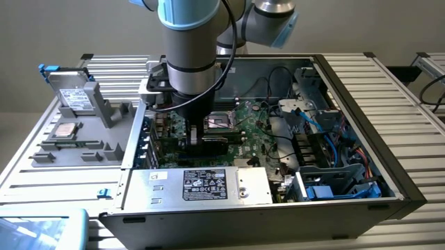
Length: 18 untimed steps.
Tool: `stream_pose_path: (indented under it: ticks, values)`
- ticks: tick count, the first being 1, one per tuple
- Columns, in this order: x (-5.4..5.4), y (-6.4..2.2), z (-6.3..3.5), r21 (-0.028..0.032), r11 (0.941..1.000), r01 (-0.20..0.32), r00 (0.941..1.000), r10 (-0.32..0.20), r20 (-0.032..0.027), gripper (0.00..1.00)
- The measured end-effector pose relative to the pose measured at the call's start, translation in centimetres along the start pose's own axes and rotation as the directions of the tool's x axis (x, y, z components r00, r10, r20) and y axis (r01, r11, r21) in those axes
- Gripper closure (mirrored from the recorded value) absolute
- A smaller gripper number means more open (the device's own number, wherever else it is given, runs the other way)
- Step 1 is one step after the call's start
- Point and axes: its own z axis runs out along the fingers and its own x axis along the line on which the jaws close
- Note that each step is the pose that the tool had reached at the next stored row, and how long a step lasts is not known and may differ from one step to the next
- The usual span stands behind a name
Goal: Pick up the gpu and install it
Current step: 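Insert the gpu into the slot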
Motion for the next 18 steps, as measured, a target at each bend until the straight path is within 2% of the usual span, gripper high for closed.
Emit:
stream_pose_path:
  ticks: [1, 2, 4, 10, 15, 18]
  values:
    - [0.0, 0.01, -0.05, -0.0001, 1.0000, 0.000, 1.0000, 0.000, -0.0001, 0.65]
    - [0.0, 0.01, -0.14, -0.0001, 1.0000, 0.000, 1.0000, 0.000, 0.0000, 0.58]
    - [0.0, 0.02, -0.59, -0.0001, 1.0000, 0.000, 1.0000, 0.000, 0.0000, 0.58]
    - [0.0, 0.06, -3.28, 0.0000, 1.0000, 0.000, 1.0000, 0.000, -0.0009, 0.58]
    - [0.0, 0.10, -5.44, -0.0002, 1.0000, -0.001, 1.0000, 0.001, -0.0057, 0.58]
    - [0.0, 0.10, -5.53, 0.0002, 1.0000, -0.001, 1.0000, 0.001, -0.0051, 0.58]
